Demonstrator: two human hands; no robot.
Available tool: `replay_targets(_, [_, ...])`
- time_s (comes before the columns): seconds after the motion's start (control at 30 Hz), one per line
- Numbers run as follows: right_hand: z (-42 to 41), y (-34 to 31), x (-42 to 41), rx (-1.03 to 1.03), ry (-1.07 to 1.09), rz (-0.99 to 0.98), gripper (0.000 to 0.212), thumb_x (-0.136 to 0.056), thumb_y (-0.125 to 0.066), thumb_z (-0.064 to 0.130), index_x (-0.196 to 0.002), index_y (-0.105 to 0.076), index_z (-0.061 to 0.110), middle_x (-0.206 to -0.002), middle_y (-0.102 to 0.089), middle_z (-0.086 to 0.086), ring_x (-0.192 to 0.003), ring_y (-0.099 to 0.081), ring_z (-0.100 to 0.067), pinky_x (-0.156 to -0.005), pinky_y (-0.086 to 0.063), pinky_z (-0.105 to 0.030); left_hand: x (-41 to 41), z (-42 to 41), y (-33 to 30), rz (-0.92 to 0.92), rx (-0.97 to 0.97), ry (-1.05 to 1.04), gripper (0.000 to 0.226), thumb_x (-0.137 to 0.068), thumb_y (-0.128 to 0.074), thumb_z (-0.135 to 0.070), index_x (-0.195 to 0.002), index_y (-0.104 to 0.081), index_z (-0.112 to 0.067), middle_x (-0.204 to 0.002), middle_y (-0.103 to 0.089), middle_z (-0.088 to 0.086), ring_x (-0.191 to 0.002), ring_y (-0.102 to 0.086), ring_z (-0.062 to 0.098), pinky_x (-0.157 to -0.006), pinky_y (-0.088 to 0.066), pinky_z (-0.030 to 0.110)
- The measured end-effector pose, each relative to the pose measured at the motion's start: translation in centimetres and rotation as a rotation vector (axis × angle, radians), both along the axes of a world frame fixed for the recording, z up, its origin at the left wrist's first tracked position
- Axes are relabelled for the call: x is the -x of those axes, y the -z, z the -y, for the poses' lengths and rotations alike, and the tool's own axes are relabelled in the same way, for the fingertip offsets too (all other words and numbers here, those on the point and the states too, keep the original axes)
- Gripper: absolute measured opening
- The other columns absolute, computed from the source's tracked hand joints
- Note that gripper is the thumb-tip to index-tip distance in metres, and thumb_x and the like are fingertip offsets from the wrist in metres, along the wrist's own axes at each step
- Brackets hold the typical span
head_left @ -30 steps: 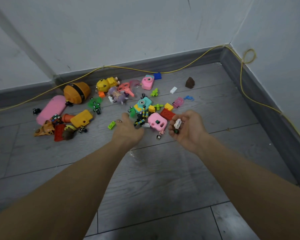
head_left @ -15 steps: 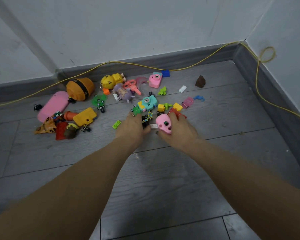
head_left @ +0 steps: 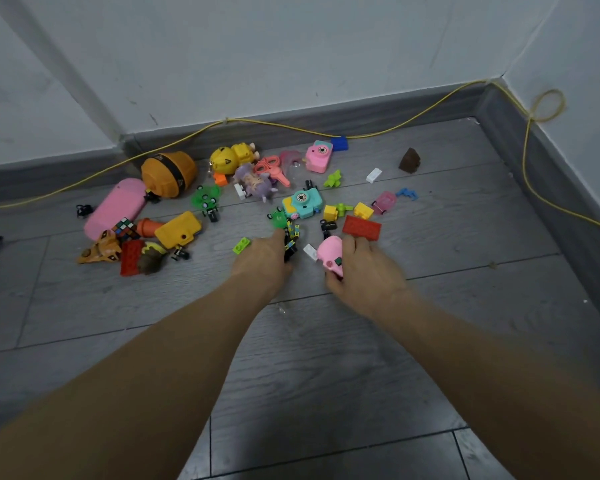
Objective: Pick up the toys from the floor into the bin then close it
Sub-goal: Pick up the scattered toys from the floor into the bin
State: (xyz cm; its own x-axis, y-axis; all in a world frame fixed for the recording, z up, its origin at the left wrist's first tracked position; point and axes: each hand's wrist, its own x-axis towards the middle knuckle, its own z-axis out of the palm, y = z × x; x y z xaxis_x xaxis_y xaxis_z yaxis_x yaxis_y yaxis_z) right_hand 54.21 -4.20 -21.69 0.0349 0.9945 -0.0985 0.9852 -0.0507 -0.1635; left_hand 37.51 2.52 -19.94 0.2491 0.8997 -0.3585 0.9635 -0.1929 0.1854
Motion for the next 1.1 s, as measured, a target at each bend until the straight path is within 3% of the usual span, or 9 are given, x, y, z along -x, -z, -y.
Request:
replay_targets(0.27, [0.9,0.0,0.8,0.11,0.024,0.007,0.058,-0.096,-0.049,0.049,-0.132,-0.037,0.005,-0.119,-0.058,-0.015,-0.098,-0.064,-0.031,-0.068,-0.046,-0.035,0.7,0.4,-0.6,0.074,0.03,-0.038,0.03,-0.097,-0.051,-0.022,-0.123,-0.046,-0.009,-0.104,-0.061,0.019,-0.087,-0.056,0.032,-0.064,-0.042,0.035])
replay_targets(0.5, [2.3,-1.0,1.3,0.22,0.158,-0.17,0.056,-0.092,-0.061,0.04,-0.13,-0.037,0.005,-0.118,-0.061,-0.017,-0.101,-0.063,-0.032,-0.069,-0.044,-0.034,4.2,0.9,-4.1,0.134,0.015,-0.066,0.024,-0.098,-0.052,-0.026,-0.111,-0.044,-0.006,-0.095,-0.059,0.019,-0.075,-0.052,0.031,-0.054,-0.034,0.034])
replay_targets(0.63, [4.8,-1.4,2.9,0.19,0.265,-0.31,0.052,-0.091,-0.065,0.032,-0.127,-0.038,0.006,-0.118,-0.06,-0.02,-0.102,-0.062,-0.037,-0.076,-0.048,-0.039,6.5,2.8,-6.4,0.161,-0.01,-0.065,0.026,-0.097,-0.055,-0.025,-0.111,-0.047,-0.005,-0.097,-0.061,0.019,-0.084,-0.057,0.034,-0.065,-0.045,0.041])
replay_targets(0.83, [7.3,-1.1,4.5,0.155,0.31,-0.467,0.05,-0.088,-0.068,0.023,-0.124,-0.039,0.004,-0.114,-0.063,-0.021,-0.1,-0.063,-0.039,-0.077,-0.051,-0.041,7.3,7.5,-6.5,0.092,0.11,-0.039,0.027,-0.097,-0.055,-0.028,-0.113,-0.046,-0.008,-0.104,-0.061,0.019,-0.089,-0.057,0.032,-0.067,-0.043,0.038])
replay_targets(0.97, [7.9,-1.6,4.8,0.155,0.312,-0.527,0.045,-0.089,-0.066,0.017,-0.122,-0.038,0.005,-0.111,-0.063,-0.016,-0.09,-0.064,-0.032,-0.063,-0.05,-0.033,7.9,7.9,-7.3,0.097,0.104,-0.04,0.027,-0.098,-0.055,-0.029,-0.112,-0.046,-0.007,-0.101,-0.061,0.018,-0.08,-0.053,0.029,-0.062,-0.039,0.035])
replay_targets(1.1, [7.9,-2.5,5.0,0.173,0.359,-0.613,0.043,-0.091,-0.066,0.031,-0.115,-0.041,0.006,-0.114,-0.062,-0.013,-0.095,-0.061,-0.03,-0.074,-0.05,-0.038,8.3,7.8,-8.9,0.097,0.113,-0.025,0.031,-0.098,-0.056,-0.029,-0.115,-0.048,-0.006,-0.102,-0.061,0.018,-0.081,-0.054,0.029,-0.064,-0.041,0.034])
